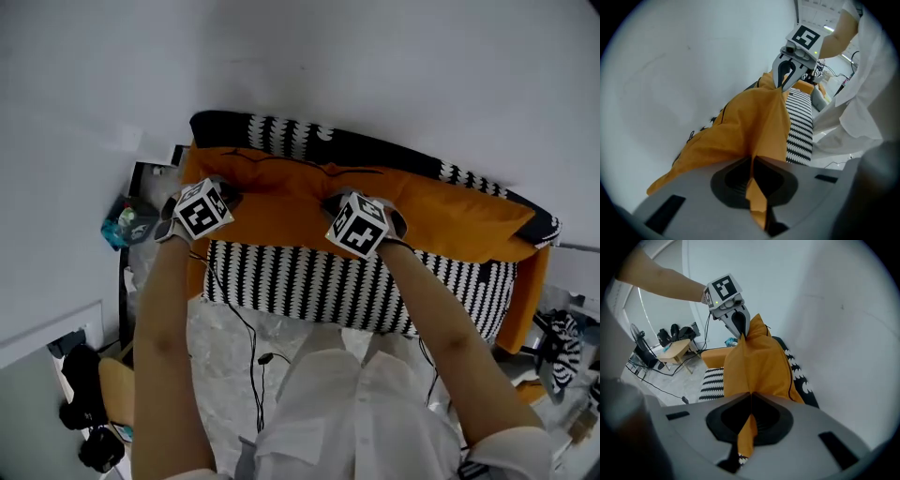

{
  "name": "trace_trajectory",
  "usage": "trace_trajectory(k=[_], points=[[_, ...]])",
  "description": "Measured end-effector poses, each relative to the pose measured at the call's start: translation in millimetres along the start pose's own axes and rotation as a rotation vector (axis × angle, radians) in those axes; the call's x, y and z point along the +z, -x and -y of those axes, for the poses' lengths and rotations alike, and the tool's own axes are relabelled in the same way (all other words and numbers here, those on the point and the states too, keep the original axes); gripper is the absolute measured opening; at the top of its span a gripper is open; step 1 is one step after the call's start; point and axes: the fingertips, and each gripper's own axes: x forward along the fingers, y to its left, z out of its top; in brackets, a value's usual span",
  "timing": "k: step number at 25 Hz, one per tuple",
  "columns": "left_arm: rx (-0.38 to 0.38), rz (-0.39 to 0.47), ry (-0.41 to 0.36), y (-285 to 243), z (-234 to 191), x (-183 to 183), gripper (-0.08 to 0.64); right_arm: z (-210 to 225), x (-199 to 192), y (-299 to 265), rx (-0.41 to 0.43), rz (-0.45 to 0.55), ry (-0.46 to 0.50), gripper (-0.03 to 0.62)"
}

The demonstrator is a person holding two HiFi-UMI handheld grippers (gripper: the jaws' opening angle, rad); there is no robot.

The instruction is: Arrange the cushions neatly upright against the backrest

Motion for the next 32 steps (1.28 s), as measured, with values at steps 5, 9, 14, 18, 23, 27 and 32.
trace_trajectory(k=[5,9,14,18,23,27,32], points=[[0.033,-0.060,0.021,-33,-23,-27,0.021,12,0,-48,-0.016,-0.057,0.017,0.012],[0.065,-0.094,0.027,-59,-52,-49,0.023,23,4,-86,-0.054,-0.094,0.062,0.012],[0.093,-0.171,-0.016,-87,-56,-67,0.047,21,-1,-110,-0.057,-0.122,0.063,0.021],[0.178,-0.136,0.049,-83,-72,-70,0.097,24,17,-104,-0.064,-0.047,-0.005,0.057],[0.200,-0.004,0.155,-59,-70,-50,0.112,24,25,-75,-0.061,0.025,-0.080,0.064],[0.165,0.070,0.156,-46,-46,-16,0.100,22,10,-45,-0.079,0.045,-0.116,0.071],[0.116,0.127,0.111,-31,-6,41,0.095,17,-14,6,-0.129,0.079,-0.168,0.092]])
